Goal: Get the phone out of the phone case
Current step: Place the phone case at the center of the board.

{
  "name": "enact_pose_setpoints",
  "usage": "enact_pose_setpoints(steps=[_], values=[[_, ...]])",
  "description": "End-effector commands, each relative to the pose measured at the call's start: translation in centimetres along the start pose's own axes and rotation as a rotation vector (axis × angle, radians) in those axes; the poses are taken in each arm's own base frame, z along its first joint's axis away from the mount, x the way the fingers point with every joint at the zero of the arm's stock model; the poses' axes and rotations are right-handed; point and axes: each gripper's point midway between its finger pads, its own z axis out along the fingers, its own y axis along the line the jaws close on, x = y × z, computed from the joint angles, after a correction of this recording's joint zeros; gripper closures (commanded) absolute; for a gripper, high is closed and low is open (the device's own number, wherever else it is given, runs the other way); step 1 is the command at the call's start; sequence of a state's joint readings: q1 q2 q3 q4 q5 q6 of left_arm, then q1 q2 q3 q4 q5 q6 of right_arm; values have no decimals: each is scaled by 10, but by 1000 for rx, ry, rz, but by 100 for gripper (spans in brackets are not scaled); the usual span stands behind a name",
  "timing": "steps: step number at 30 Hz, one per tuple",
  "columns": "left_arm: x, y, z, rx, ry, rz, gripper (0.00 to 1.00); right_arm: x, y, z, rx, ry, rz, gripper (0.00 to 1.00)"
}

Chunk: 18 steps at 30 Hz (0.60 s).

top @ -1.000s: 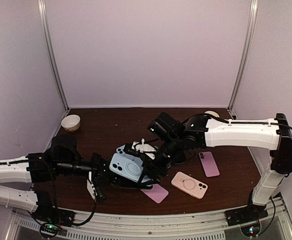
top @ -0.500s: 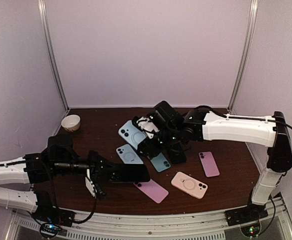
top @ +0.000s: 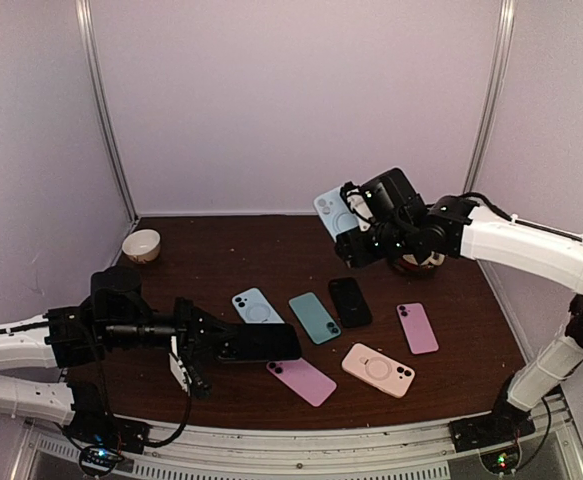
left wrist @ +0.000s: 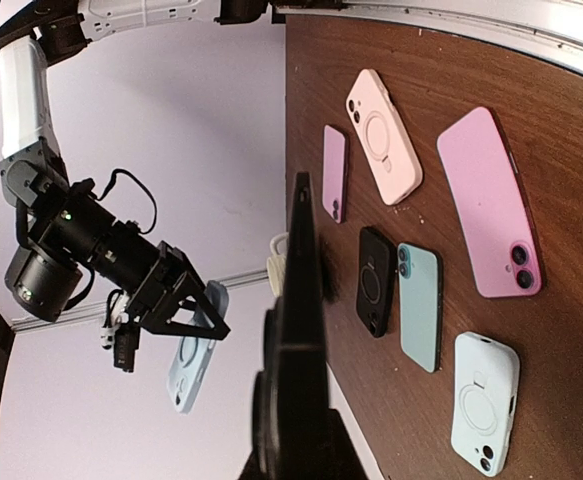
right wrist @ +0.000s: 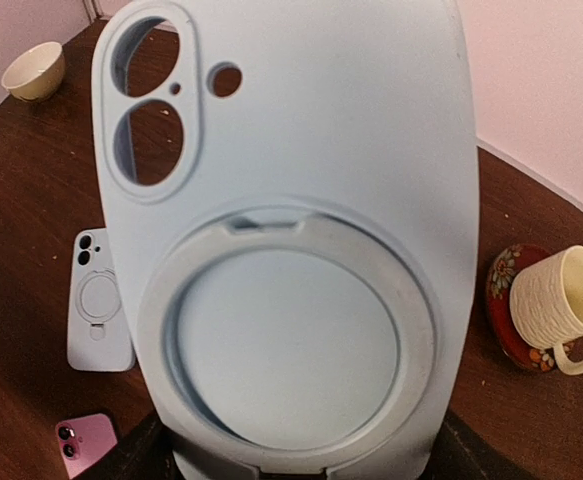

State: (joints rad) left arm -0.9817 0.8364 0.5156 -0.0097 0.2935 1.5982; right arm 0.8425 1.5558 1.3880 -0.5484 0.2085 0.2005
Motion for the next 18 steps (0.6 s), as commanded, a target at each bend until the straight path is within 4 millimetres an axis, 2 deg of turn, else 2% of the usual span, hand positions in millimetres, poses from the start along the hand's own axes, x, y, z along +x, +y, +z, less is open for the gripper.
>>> enact_pose_setpoints(steps=[1,11,18], values=[[-1,31,-5,-111,-5,11,100,39,-40,11,91,137,92,28],[0,25,-3,-90,0,-9,100,97,-81,62,144,408,222,28],[-1,23,-4,-86,-6,-19,100,129,-94,90,191,522,284,26]])
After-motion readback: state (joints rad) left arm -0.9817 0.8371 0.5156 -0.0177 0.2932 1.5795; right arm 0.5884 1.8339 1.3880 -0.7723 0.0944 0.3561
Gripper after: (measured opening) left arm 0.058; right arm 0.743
